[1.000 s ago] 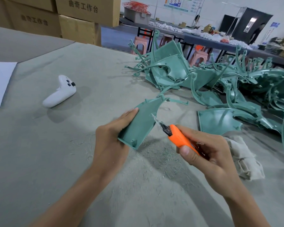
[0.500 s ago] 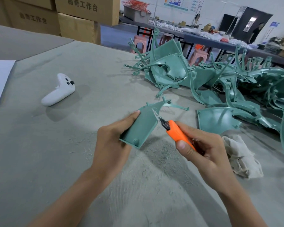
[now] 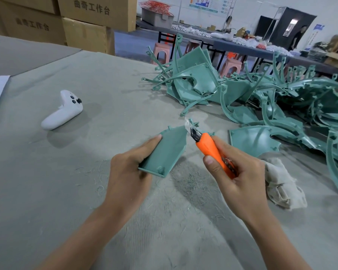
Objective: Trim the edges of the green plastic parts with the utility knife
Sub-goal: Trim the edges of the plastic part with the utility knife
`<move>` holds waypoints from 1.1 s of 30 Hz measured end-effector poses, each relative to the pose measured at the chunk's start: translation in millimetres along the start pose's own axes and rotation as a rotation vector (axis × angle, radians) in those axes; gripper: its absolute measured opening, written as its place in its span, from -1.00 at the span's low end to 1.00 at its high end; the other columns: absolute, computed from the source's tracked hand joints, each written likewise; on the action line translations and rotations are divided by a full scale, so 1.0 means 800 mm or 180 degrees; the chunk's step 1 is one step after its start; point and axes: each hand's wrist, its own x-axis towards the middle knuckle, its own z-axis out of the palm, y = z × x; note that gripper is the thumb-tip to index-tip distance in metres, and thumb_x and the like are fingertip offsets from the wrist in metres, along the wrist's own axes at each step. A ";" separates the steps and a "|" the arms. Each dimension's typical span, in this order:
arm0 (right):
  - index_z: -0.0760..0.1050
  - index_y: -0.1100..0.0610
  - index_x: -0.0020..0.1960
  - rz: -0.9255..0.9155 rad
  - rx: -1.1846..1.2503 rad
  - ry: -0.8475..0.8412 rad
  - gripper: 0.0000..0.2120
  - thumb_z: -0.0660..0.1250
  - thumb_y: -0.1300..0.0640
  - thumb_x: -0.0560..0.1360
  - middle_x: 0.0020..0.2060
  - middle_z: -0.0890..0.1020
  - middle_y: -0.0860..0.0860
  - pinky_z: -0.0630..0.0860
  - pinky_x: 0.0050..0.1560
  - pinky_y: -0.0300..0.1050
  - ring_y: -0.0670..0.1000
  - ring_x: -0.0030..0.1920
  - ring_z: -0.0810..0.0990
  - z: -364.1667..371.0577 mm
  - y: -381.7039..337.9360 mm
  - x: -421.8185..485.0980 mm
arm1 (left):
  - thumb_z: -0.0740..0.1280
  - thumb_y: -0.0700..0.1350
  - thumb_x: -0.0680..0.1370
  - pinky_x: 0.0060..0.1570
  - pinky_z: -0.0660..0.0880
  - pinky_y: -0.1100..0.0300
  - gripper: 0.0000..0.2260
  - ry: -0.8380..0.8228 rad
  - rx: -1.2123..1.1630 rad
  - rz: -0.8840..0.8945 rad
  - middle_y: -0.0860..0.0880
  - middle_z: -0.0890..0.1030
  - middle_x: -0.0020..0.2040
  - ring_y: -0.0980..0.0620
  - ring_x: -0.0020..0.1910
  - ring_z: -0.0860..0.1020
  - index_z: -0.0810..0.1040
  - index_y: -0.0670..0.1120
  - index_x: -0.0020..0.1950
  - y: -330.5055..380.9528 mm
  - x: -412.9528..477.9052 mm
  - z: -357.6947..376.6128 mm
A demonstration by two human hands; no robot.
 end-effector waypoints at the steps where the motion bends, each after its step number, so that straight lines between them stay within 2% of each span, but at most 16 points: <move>1: 0.50 0.08 0.32 -0.0004 -0.0062 0.0051 -0.58 0.32 -0.06 0.52 -0.19 0.56 -0.30 0.33 -0.25 -0.47 -0.28 -0.27 0.50 0.000 0.001 0.000 | 0.32 -0.50 0.40 0.10 0.36 0.56 -0.53 -0.0011 -0.0001 -0.0010 0.12 0.57 0.15 0.35 0.14 0.48 0.58 -0.16 0.25 0.000 0.000 0.000; 4: 0.58 0.16 0.28 0.0066 -0.0184 0.0149 -0.57 0.32 -0.07 0.52 -0.20 0.55 -0.30 0.32 -0.25 -0.49 -0.28 -0.27 0.49 0.001 0.004 0.000 | 0.31 -0.54 0.40 0.02 0.32 0.62 -0.51 -0.0058 -0.0032 -0.0030 0.22 0.56 0.13 0.53 0.07 0.45 0.59 -0.16 0.24 0.001 -0.001 0.001; 7: 0.48 0.02 0.34 0.0193 -0.0231 0.0276 -0.58 0.31 -0.10 0.53 -0.31 0.53 -0.22 0.30 -0.33 -0.44 -0.20 -0.35 0.46 0.003 0.006 0.000 | 0.29 -0.52 0.41 -0.12 0.30 0.66 -0.52 -0.0078 -0.0051 -0.0075 0.31 0.54 0.05 0.62 -0.08 0.43 0.58 -0.15 0.25 0.003 -0.002 0.002; 10: 0.41 -0.19 0.30 0.0470 -0.0250 0.0454 -0.62 0.29 -0.19 0.51 -0.41 0.52 -0.09 0.26 -0.41 -0.30 -0.12 -0.42 0.39 -0.003 0.014 0.002 | 0.26 -0.50 0.41 -0.22 0.27 0.67 -0.52 -0.0027 -0.0138 -0.0091 0.29 0.65 -0.11 0.58 -0.26 0.42 0.59 -0.13 0.24 0.000 -0.002 0.000; 11: 0.40 -0.27 0.25 0.0563 -0.0228 0.0511 -0.66 0.28 -0.22 0.49 -0.43 0.50 -0.05 0.24 -0.42 -0.26 -0.11 -0.44 0.36 -0.006 0.017 0.003 | 0.28 -0.53 0.41 -0.28 0.24 0.67 -0.54 -0.0013 -0.0134 -0.0113 0.24 0.63 -0.17 0.56 -0.34 0.40 0.62 -0.15 0.20 0.001 -0.002 0.000; 12: 0.41 -0.33 0.21 0.0642 -0.0182 0.0542 -0.70 0.27 -0.23 0.49 -0.45 0.46 -0.04 0.23 -0.42 -0.25 -0.11 -0.45 0.33 -0.009 0.020 0.003 | 0.30 -0.52 0.42 -0.36 0.20 0.66 -0.61 0.0018 -0.0106 -0.0072 0.26 0.55 -0.10 0.50 -0.44 0.36 0.66 -0.16 0.11 -0.002 -0.003 0.000; 13: 0.42 -0.35 0.19 0.0707 -0.0130 0.0542 -0.72 0.27 -0.25 0.48 -0.47 0.42 -0.07 0.23 -0.42 -0.24 -0.11 -0.46 0.32 -0.010 0.021 0.004 | 0.33 -0.48 0.44 -0.44 0.17 0.60 -0.70 0.0060 -0.0128 -0.0120 0.17 0.53 -0.29 0.41 -0.52 0.31 0.66 -0.11 -0.04 -0.003 -0.002 0.000; 14: 0.44 -0.34 0.18 0.0757 -0.0086 0.0521 -0.72 0.26 -0.26 0.48 -0.47 0.40 -0.09 0.26 -0.43 -0.20 -0.10 -0.47 0.32 -0.010 0.020 0.004 | 0.38 -0.39 0.47 -0.48 0.17 0.52 -0.79 0.0137 -0.0088 -0.0185 0.13 0.46 -0.47 0.32 -0.56 0.28 0.56 -0.08 -0.06 -0.002 -0.001 -0.001; 15: 0.46 -0.32 0.18 0.0786 -0.0054 0.0492 -0.72 0.26 -0.26 0.48 -0.48 0.40 -0.09 0.31 -0.43 -0.11 -0.10 -0.47 0.32 -0.010 0.019 0.004 | 0.41 -0.27 0.49 -0.50 0.26 0.40 -0.73 0.0157 -0.0251 -0.0449 0.12 0.31 -0.53 0.27 -0.56 0.28 0.39 -0.03 0.04 -0.005 0.001 0.002; 16: 0.48 -0.31 0.18 0.0800 -0.0029 0.0458 -0.71 0.26 -0.27 0.48 -0.47 0.41 -0.07 0.35 -0.42 -0.03 -0.04 -0.46 0.35 -0.008 0.017 0.004 | 0.44 -0.19 0.49 -0.48 0.39 0.26 -0.93 0.0067 -0.0541 -0.0669 0.13 0.39 -0.51 0.24 -0.52 0.38 0.56 -0.10 -0.16 -0.007 0.002 0.003; 17: 0.48 -0.33 0.18 0.0802 -0.0011 0.0426 -0.72 0.26 -0.27 0.48 -0.46 0.43 -0.02 0.38 -0.42 0.05 0.03 -0.46 0.37 -0.007 0.014 0.004 | 0.45 -0.19 0.49 -0.41 0.54 0.07 -0.74 0.0048 -0.0960 -0.1052 0.09 0.53 -0.43 0.15 -0.43 0.54 0.47 0.04 -0.32 -0.006 0.005 0.004; 18: 0.48 -0.35 0.18 0.0797 0.0000 0.0405 -0.72 0.26 -0.28 0.48 -0.43 0.45 0.04 0.40 -0.41 0.10 0.09 -0.46 0.39 -0.006 0.012 0.004 | 0.45 -0.23 0.49 -0.31 0.61 -0.03 -0.85 -0.0121 -0.1387 -0.1324 0.05 0.65 -0.29 0.07 -0.28 0.65 0.59 0.00 -0.20 -0.005 0.005 0.003; 20: 0.49 -0.31 0.20 0.0792 0.0023 0.0397 -0.68 0.26 -0.28 0.47 -0.41 0.47 0.08 0.41 -0.41 0.14 0.16 -0.44 0.41 -0.004 0.008 0.003 | 0.42 -0.31 0.48 -0.24 0.64 0.01 -0.75 -0.0384 -0.2019 -0.1634 0.03 0.70 -0.06 0.01 -0.07 0.67 0.64 0.05 -0.02 0.002 0.007 0.002; 22: 0.52 -0.17 0.27 0.0820 0.0046 0.0415 -0.58 0.27 -0.27 0.46 -0.42 0.47 0.02 0.43 -0.39 0.16 0.18 -0.42 0.41 -0.003 0.007 0.003 | 0.41 -0.33 0.48 -0.22 0.63 0.03 -0.72 -0.0662 -0.2354 -0.1744 -0.01 0.69 0.02 -0.03 0.00 0.66 0.63 0.00 0.08 0.004 0.008 0.000; 28: 0.53 -0.13 0.27 0.0768 0.0066 0.0373 -0.59 0.27 -0.26 0.49 -0.42 0.47 0.04 0.40 -0.42 0.10 0.15 -0.44 0.41 -0.004 0.007 0.001 | 0.46 -0.31 0.43 -0.24 0.62 0.03 -0.72 -0.1061 -0.2534 -0.2109 -0.05 0.68 0.05 -0.07 0.01 0.66 0.66 0.00 0.05 -0.003 0.006 -0.003; 33: 0.51 -0.43 0.13 0.0637 0.0143 0.0319 -0.79 0.28 -0.26 0.50 -0.39 0.46 0.06 0.39 -0.43 0.15 0.13 -0.45 0.38 -0.003 0.005 0.000 | 0.47 -0.24 0.39 -0.27 0.62 0.03 -0.73 -0.1115 -0.2360 -0.2033 -0.03 0.69 0.03 -0.04 -0.02 0.66 0.67 0.02 0.03 -0.002 0.007 -0.002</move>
